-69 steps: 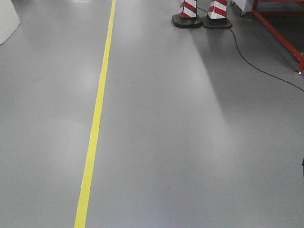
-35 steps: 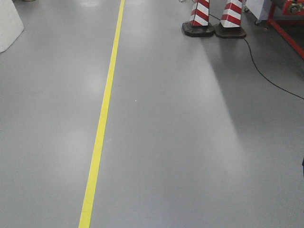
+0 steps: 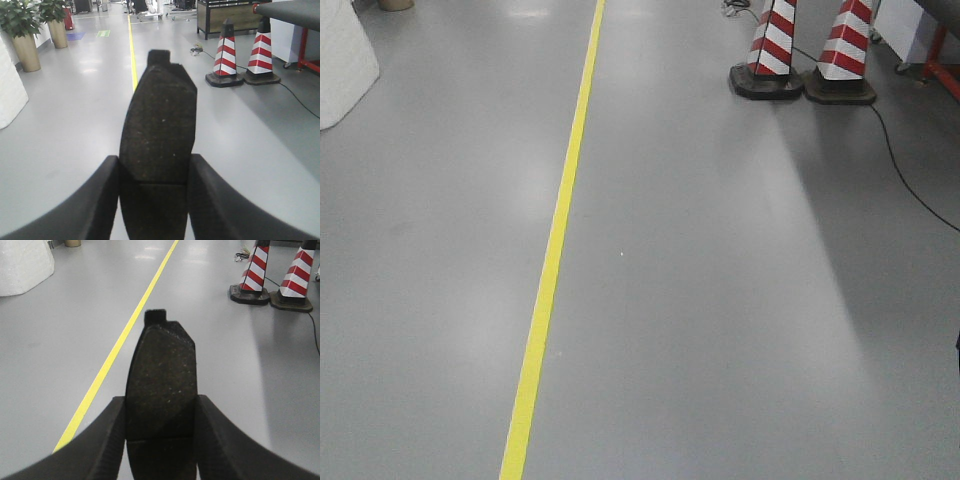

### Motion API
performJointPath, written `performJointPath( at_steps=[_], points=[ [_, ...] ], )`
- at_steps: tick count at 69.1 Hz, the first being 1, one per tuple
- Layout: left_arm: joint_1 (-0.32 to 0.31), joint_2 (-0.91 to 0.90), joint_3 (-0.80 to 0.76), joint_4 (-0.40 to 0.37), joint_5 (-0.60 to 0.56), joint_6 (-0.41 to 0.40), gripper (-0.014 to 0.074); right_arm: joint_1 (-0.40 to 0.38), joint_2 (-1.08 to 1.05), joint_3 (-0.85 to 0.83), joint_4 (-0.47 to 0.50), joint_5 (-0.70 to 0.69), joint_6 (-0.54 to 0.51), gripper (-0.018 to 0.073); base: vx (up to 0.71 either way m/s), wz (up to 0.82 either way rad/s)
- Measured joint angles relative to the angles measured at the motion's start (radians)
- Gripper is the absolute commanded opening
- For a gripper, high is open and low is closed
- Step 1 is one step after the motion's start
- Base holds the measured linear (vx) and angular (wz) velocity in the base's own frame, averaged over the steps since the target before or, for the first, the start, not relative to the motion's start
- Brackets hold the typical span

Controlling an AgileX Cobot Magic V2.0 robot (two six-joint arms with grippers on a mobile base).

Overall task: Move and align brake pads A on conveyor
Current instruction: 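Drive forward along the yellow floor line past the cones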

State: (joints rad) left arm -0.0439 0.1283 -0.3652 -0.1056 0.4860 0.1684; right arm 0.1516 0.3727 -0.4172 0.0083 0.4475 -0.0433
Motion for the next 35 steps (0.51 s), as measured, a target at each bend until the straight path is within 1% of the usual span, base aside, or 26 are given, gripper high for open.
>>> performJointPath(
  at_steps=[35],
  points=[
    [0.000, 0.000, 0.000, 0.000, 0.000, 0.000, 0.0041, 0.000, 0.000, 0.000, 0.000, 0.000, 0.000, 0.0077, 0.55, 0.05]
  ],
)
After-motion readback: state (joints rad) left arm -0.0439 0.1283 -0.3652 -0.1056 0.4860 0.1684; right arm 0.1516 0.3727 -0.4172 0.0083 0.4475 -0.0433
